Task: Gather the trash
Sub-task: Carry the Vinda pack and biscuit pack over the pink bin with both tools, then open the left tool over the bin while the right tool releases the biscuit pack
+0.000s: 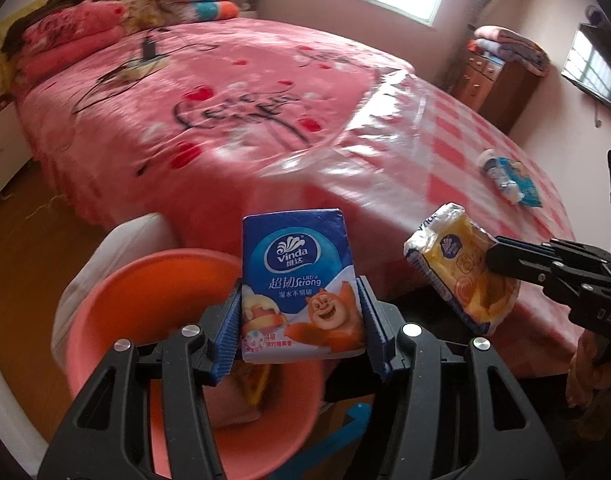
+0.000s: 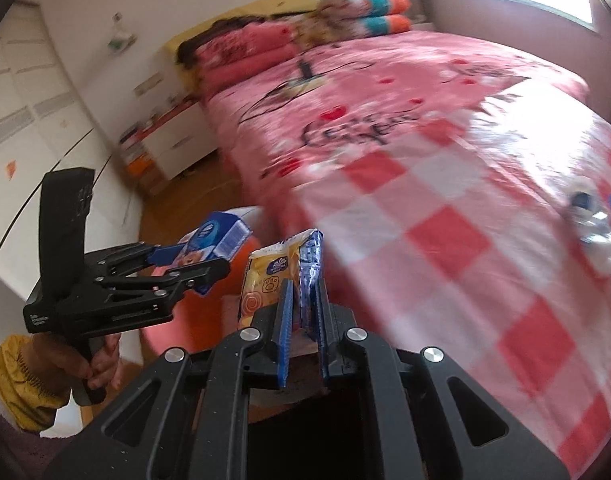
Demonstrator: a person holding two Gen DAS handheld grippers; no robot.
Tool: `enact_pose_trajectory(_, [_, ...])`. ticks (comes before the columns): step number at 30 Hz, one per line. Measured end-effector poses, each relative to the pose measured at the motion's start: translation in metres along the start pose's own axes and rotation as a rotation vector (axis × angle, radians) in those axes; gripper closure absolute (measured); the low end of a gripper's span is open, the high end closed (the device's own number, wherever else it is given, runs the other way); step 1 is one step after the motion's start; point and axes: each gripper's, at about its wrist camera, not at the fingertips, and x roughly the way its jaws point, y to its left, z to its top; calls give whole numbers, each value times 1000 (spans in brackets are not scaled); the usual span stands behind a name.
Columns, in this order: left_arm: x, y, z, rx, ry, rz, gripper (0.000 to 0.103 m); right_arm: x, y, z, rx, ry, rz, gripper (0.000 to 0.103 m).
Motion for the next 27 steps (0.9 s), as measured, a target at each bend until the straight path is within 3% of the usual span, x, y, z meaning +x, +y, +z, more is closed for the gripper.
enact_pose_trajectory(12, [1,67,-38,-122,59,107,48,63,69,-1,-127,154,120,91])
enact_pose_trajectory(17, [11,81,-49,-148,93,123,47,84,83,-8,-167,206,109,87])
enact_pose_trajectory(19, [16,85,-52,-143,118,166,33,92,80,-13,-142,223,87,67])
enact_pose_trajectory(21, [17,87,-54,-144,120,198,27,91,73,-17,-94,207,102,34])
enact_pose_trajectory(27, [16,91,-49,-172,106,211,23,66,57,-17,-87,87,-12,17])
